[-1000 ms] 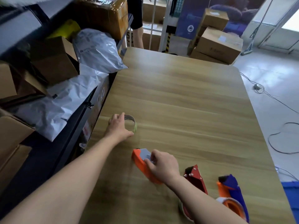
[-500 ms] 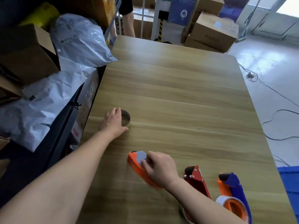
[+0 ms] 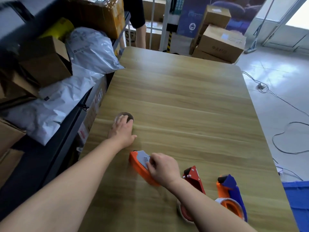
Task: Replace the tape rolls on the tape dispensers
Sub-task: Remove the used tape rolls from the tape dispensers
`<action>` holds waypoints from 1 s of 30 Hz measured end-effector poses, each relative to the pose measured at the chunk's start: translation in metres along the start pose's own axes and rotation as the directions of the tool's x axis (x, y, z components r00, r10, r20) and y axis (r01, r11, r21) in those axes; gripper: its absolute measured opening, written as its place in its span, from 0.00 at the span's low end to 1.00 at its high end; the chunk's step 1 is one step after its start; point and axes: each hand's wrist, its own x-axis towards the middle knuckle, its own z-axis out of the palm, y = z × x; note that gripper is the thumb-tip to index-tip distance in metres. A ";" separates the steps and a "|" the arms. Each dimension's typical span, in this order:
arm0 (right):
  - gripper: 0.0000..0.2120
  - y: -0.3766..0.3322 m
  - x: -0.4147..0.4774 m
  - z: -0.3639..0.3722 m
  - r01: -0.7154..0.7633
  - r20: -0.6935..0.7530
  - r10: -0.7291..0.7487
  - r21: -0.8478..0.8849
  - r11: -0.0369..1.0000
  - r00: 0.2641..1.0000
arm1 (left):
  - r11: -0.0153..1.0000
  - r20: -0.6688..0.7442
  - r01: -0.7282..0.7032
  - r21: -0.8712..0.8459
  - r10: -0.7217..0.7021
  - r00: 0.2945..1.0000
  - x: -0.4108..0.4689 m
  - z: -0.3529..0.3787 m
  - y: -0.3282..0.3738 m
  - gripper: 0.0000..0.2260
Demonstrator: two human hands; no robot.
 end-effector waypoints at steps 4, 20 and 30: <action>0.10 0.021 -0.024 -0.017 0.008 -0.061 -0.010 -0.028 1.000 0.998 | 0.999 -0.005 -0.052 0.014 0.052 0.999 -0.039 0.003 0.025 0.29; 0.30 0.113 -0.143 -0.024 -0.190 0.013 0.200 -0.261 0.946 0.980 | 0.965 -0.034 -0.234 0.117 0.239 0.970 -0.186 0.079 0.156 0.18; 0.10 0.121 -0.140 -0.013 -0.211 0.001 0.215 -0.169 0.963 0.977 | 0.989 0.217 -0.146 -0.020 0.147 0.965 -0.203 0.111 0.173 0.50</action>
